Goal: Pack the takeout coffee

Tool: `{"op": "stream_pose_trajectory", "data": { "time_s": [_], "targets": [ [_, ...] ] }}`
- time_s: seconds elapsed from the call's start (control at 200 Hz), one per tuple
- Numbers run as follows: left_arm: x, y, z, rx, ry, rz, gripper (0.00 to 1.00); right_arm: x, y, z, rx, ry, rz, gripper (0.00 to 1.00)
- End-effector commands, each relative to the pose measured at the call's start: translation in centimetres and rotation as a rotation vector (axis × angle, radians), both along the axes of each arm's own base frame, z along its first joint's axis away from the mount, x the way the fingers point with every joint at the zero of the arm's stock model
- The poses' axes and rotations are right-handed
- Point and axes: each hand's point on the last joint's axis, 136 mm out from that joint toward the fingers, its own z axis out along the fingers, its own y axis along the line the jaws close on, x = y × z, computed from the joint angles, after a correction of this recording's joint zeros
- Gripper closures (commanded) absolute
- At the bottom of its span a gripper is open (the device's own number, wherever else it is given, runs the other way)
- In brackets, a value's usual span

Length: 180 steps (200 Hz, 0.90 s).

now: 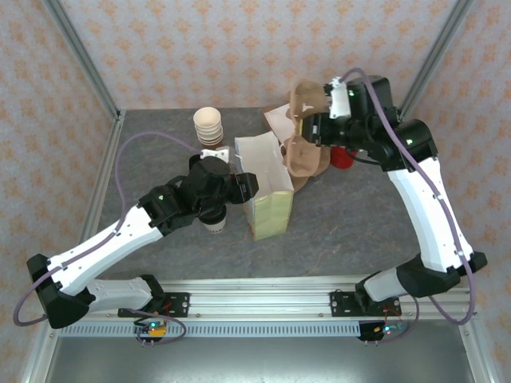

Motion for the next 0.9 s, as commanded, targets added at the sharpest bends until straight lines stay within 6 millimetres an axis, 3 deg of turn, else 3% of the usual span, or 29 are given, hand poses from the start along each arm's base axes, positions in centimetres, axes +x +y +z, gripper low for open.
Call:
{"op": "stream_pose_trajectory", "data": {
  "time_s": [0.0,0.215,0.5,0.581,0.711,0.896],
  "targets": [
    [0.0,2.2,1.0,0.104,-0.046,0.041,0.43,-0.2,1.1,0.0,-0.058,-0.014,0.033,0.7],
    [0.1,3.7,1.7,0.138,-0.073,0.058,0.4,0.2,4.2,-1.4,-0.123,0.012,0.086,0.7],
    [0.2,5.3,2.1,0.122,-0.063,0.067,0.35,1.0,6.8,-2.2,-0.113,0.035,0.093,0.7],
    [0.2,5.8,2.4,0.112,-0.07,0.065,0.28,1.2,7.7,-2.6,-0.101,0.045,0.096,0.7],
    [0.0,6.1,2.8,0.105,-0.075,0.04,0.17,1.4,8.5,-2.8,-0.077,0.053,0.099,0.71],
    [0.2,7.6,3.2,0.153,-0.091,0.06,0.15,2.2,8.9,-3.8,-0.068,0.067,0.061,0.71]
  ]
}}
